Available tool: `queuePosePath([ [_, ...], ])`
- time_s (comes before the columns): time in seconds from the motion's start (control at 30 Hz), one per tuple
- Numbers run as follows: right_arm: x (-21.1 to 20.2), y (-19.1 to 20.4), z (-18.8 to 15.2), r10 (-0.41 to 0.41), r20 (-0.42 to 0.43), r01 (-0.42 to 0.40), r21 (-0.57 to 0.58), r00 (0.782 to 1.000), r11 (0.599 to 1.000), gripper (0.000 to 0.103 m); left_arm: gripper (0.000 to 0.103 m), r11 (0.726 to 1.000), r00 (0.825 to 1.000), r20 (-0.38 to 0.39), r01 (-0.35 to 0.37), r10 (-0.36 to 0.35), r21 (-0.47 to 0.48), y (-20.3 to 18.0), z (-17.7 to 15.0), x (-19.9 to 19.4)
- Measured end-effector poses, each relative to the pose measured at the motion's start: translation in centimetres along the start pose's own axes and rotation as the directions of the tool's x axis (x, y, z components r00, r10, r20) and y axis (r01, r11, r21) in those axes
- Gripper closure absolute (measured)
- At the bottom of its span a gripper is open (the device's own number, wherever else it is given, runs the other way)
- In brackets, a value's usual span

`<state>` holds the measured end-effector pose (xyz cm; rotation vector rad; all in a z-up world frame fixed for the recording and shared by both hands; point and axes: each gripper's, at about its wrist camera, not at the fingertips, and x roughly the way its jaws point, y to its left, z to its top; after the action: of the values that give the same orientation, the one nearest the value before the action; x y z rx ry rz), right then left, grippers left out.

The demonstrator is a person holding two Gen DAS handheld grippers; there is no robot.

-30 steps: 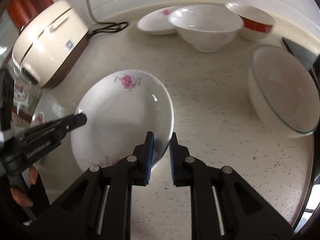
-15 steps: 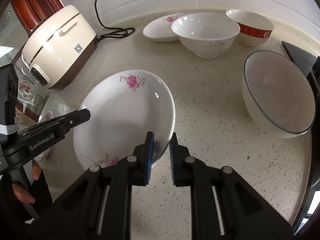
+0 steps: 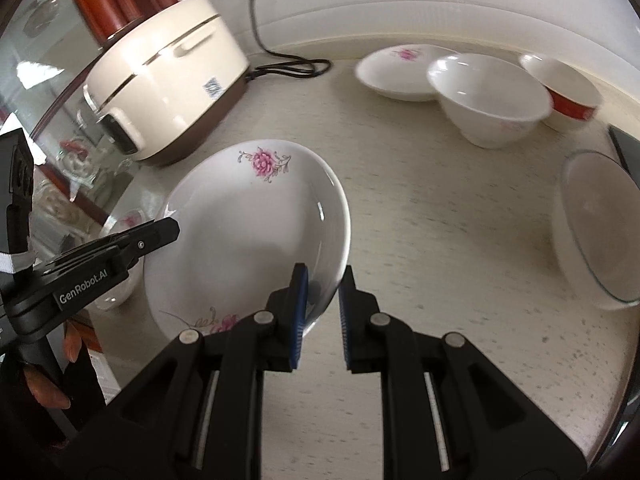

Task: Organize plates and bowls
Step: 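Lift and carry both held plates toward the placed plates by the cabinet, then lower the held plates onto the placed plates and open both tools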

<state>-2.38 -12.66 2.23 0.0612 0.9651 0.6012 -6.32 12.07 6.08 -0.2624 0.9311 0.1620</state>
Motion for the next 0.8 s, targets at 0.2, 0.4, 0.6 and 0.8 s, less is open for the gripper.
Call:
queuePosePath([
  [0.2, 0.8, 3.3, 0.3, 0.050, -0.011, -0.051, -0.067, 0.999, 0.996, 0.085, 0.092, 0.996, 0.999, 0.019, -0.048, 0.049, -0.071, 3.3, -0.8, -1.8],
  [0.4, 2.2, 6.3, 0.6, 0.091, -0.032, -0.094, -0.121, 0.995, 0.988, 0.085, 0.092, 0.988, 0.995, 0.029, -0.087, 0.091, -0.127, 6.1, -1.3, -3.1],
  [0.6, 3.2, 9.1, 0.6, 0.125, -0.055, -0.132, -0.161, 0.991, 0.978, 0.085, 0.092, 0.978, 0.991, 0.035, -0.118, 0.126, -0.170, 8.9, -1.7, -3.8],
  [0.8, 4.4, 11.8, 0.8, 0.149, -0.078, -0.162, -0.194, 0.986, 0.968, 0.085, 0.092, 0.966, 0.987, 0.029, -0.147, 0.157, -0.215, 11.6, -1.9, -4.3],
])
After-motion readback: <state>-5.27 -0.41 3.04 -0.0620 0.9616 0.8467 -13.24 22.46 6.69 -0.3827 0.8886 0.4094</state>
